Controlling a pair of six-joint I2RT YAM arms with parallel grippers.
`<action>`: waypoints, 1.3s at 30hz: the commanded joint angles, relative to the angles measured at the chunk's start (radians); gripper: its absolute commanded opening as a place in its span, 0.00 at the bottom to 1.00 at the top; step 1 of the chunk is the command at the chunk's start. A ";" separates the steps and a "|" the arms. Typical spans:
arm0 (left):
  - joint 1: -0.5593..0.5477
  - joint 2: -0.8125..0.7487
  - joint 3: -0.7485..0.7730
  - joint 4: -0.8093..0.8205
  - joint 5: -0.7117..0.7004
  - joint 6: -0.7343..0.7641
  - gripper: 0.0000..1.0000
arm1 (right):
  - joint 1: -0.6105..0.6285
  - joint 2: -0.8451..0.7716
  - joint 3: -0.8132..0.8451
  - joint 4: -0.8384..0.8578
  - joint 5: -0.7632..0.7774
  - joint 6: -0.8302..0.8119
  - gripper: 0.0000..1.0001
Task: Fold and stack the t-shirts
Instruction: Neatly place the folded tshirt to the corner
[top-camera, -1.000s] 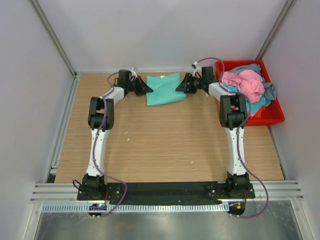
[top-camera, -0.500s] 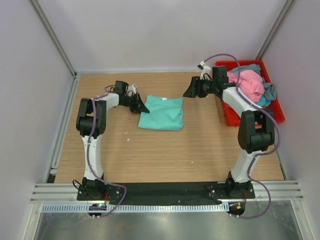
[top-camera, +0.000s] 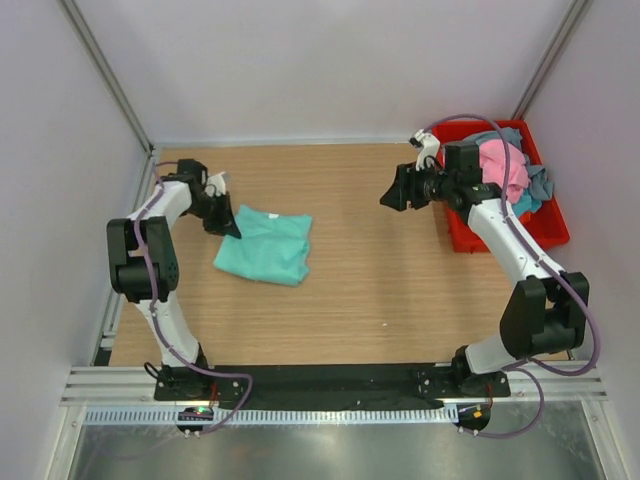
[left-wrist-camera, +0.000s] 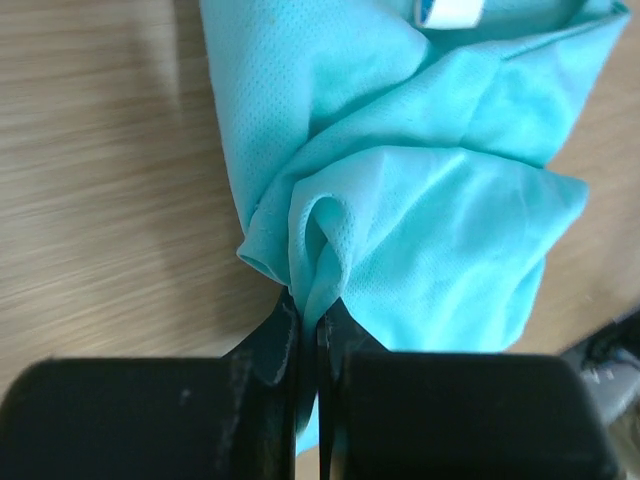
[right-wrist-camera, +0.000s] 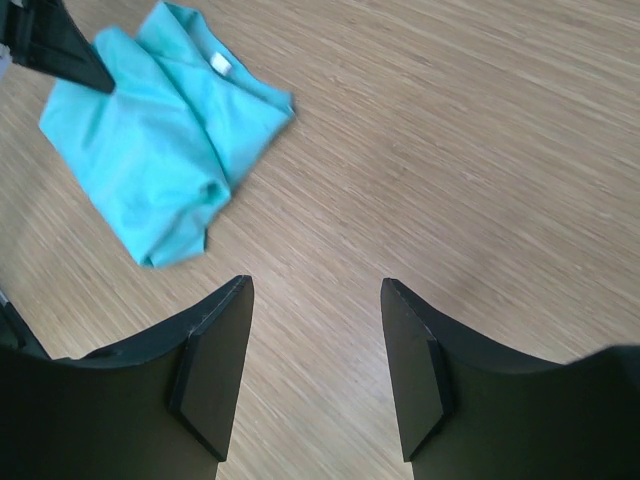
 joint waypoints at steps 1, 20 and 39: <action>0.137 -0.017 0.073 -0.067 -0.161 0.097 0.00 | 0.006 -0.076 -0.011 -0.005 0.034 -0.045 0.60; 0.328 0.513 0.875 -0.162 -0.540 0.210 0.00 | 0.006 -0.150 -0.071 -0.021 0.092 -0.064 0.60; 0.339 0.659 1.116 0.061 -0.732 0.175 0.00 | -0.017 -0.177 -0.097 -0.022 0.121 -0.076 0.60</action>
